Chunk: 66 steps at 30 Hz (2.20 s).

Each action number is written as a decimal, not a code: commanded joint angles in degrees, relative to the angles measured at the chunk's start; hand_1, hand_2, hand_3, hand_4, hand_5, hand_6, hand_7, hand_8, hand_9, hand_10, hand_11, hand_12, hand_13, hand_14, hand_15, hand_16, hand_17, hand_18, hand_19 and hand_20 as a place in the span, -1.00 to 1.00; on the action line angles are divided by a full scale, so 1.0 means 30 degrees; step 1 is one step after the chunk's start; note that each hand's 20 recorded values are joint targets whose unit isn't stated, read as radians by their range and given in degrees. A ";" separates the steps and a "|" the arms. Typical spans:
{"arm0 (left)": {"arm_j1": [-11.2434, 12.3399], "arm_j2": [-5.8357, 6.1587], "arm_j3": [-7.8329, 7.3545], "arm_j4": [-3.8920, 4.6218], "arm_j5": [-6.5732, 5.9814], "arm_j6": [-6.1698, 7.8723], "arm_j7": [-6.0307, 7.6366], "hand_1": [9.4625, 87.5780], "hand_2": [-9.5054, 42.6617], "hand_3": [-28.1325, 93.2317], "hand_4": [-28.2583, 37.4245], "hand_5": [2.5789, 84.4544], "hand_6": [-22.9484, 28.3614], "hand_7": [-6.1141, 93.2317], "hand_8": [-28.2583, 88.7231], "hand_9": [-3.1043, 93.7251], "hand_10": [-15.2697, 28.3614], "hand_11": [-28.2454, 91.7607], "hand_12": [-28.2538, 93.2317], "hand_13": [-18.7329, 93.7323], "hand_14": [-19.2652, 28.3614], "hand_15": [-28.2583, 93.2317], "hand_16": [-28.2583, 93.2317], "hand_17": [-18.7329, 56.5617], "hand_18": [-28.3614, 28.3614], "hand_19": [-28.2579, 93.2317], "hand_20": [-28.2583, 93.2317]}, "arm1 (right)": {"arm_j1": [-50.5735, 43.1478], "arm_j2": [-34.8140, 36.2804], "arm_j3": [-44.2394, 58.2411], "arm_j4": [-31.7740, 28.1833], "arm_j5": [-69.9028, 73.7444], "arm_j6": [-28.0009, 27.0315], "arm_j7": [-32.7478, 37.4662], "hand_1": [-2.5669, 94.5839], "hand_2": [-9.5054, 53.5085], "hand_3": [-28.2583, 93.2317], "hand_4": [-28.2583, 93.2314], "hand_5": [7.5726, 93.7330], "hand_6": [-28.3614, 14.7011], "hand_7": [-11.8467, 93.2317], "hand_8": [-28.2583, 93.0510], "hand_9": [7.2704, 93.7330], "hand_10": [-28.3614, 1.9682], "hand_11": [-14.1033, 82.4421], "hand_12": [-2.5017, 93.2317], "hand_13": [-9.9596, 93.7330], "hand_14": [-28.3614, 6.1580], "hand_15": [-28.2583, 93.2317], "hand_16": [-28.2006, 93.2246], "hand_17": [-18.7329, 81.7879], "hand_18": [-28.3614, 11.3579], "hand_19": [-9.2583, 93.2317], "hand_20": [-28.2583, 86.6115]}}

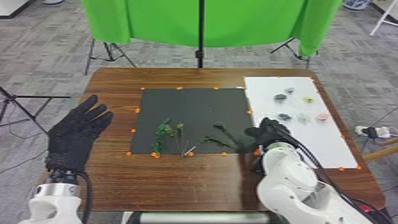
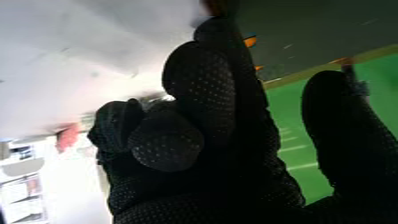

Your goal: Arrange flowers

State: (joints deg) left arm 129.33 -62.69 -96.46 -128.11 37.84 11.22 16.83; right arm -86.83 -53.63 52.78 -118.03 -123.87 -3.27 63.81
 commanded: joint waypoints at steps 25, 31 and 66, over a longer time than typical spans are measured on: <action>0.0000 -0.0023 0.0060 0.0207 0.0073 -0.0236 -0.0229 -0.61 -0.32 0.77 -0.88 -0.04 0.33 -0.68 -0.65 -0.18 0.62 -0.14 -0.36 -0.20 0.92 0.20 -0.66 -0.71 0.89 0.38 -0.26 | -0.0745 0.0189 0.0241 -0.2203 -0.0809 -0.0559 0.0031 -0.51 -0.26 0.67 -0.92 0.85 0.15 -0.51 -0.72 0.84 -0.22 0.38 -0.49 0.67 -0.28 0.90 -0.24 0.13 -1.00 1.00 0.46; 0.0166 -0.0123 -0.0008 0.0114 0.0176 -0.0205 -0.0415 -0.61 -0.33 0.77 -0.88 -0.04 0.33 -0.68 -0.65 -0.18 0.62 -0.14 -0.36 -0.20 0.92 0.20 -0.66 -0.71 0.89 0.38 -0.25 | -0.0341 0.0085 0.0340 -0.1813 -0.0888 -0.0250 -0.0304 -0.51 -0.26 0.67 -0.92 0.85 0.14 -0.51 -0.72 0.84 -0.23 0.37 -0.48 0.66 -0.28 0.90 -0.23 0.13 -1.00 1.00 0.48; -0.0058 -0.0401 -0.0009 0.0174 0.0300 -0.0423 -0.0992 -0.61 -0.33 0.77 -0.88 -0.03 0.34 -0.67 -0.66 -0.17 0.62 -0.13 -0.36 -0.20 0.93 0.22 -0.67 -0.71 0.89 0.39 -0.25 | -0.0971 -0.2334 -0.1528 -0.0897 0.0851 -0.2777 -0.1648 -0.51 -0.25 0.67 -0.91 0.83 0.14 -0.53 -0.72 0.78 -0.32 0.36 -0.49 0.62 -0.32 0.90 -0.23 0.08 -1.00 1.00 0.47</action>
State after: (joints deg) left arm 128.70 -63.35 -96.66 -127.86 38.36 10.47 14.64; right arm -88.01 -58.94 50.04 -121.35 -121.72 -9.70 59.67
